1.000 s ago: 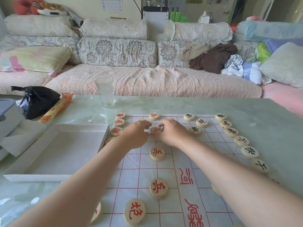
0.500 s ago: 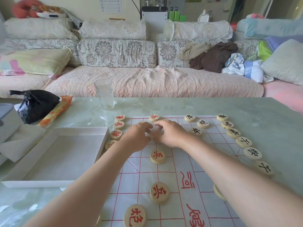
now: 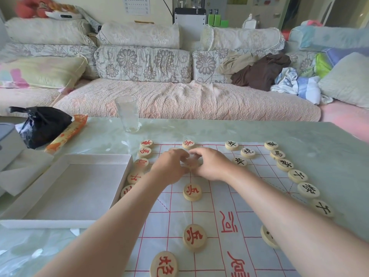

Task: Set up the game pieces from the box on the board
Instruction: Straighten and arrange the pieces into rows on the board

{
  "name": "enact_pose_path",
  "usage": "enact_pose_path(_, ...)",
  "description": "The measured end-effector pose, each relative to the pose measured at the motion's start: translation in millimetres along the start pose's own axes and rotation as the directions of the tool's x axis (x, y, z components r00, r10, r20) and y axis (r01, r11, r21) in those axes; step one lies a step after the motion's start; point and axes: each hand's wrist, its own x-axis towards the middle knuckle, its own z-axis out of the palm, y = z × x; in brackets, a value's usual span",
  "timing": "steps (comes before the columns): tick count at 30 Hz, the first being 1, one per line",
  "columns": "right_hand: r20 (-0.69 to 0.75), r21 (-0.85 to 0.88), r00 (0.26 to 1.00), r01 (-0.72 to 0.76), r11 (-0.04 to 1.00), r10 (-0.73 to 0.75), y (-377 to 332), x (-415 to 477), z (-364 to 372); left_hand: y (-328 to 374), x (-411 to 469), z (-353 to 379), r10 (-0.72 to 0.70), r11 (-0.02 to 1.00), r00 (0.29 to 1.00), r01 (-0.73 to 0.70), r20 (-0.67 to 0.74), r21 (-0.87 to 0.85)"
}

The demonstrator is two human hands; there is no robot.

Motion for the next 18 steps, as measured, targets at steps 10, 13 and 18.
enact_pose_path(10,-0.042,0.120,0.997,-0.058,0.991,0.063,11,6,-5,-21,8,-31,-0.083,0.996,0.991,0.079,-0.110,-0.037)
enact_pose_path(13,-0.092,0.102,0.993,-0.061,0.993,0.071,13,14,-7,-26,19,-36,-0.092,0.996,0.987,0.090,-0.131,-0.020)
enact_pose_path(18,-0.119,0.008,0.989,-0.089,0.996,0.090,8,42,-13,-19,42,-31,-0.029,0.998,0.998,0.032,-0.057,0.045)
